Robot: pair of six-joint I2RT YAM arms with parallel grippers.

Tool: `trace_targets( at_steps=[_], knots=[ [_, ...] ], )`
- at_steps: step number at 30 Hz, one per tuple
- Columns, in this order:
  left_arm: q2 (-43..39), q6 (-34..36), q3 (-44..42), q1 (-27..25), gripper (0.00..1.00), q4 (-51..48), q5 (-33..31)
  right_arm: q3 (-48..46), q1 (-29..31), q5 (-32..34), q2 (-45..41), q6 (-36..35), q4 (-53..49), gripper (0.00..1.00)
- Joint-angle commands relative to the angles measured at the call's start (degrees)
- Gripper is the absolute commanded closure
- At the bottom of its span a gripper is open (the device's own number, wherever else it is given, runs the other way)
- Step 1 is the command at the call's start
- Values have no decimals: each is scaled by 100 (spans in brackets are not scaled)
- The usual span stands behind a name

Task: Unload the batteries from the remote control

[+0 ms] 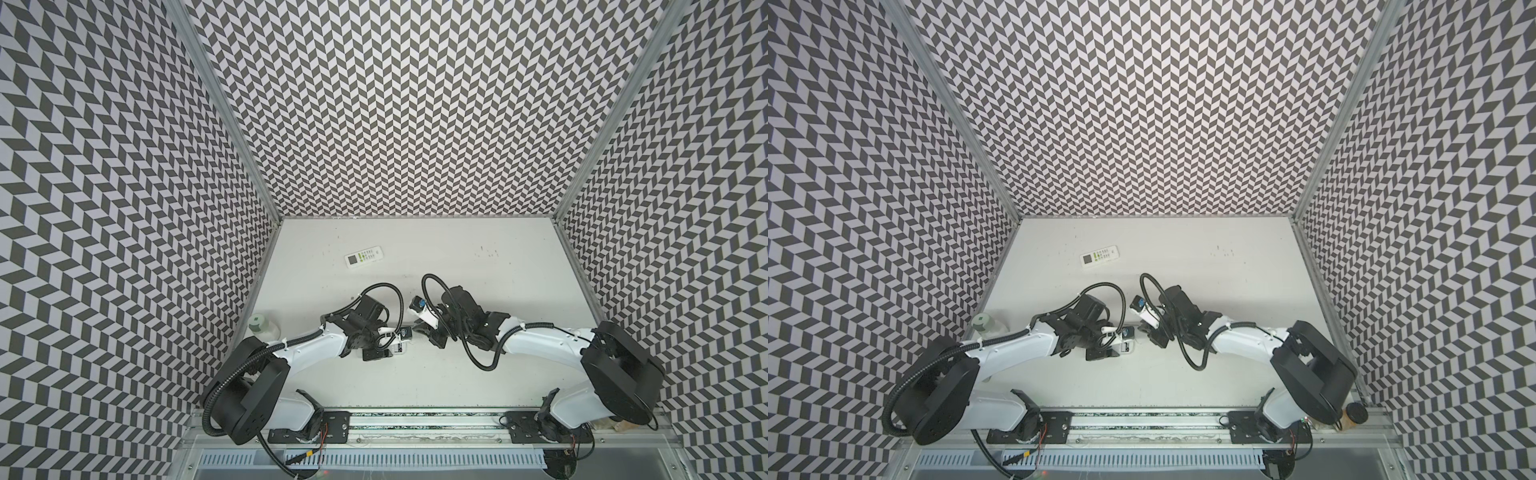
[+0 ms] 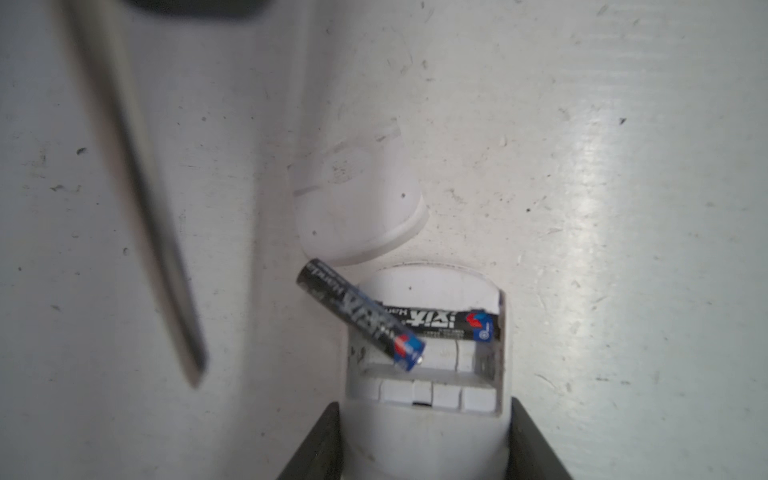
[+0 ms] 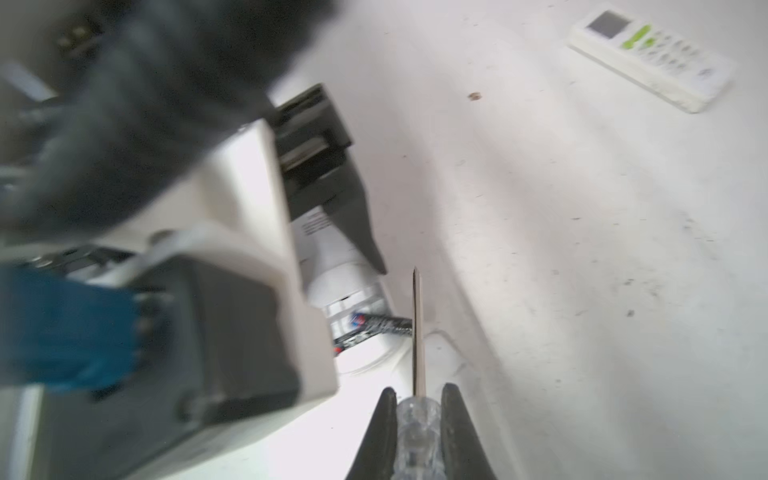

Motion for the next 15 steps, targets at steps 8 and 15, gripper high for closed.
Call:
trace_targets(
  at_steps=[8, 15],
  knots=[
    [142, -114, 191, -75, 36, -473, 231, -125, -416, -24, -299, 311, 583, 100],
    [235, -266, 405, -75, 32, -539, 326, -163, -948, -153, -682, 833, 126, 100]
  ],
)
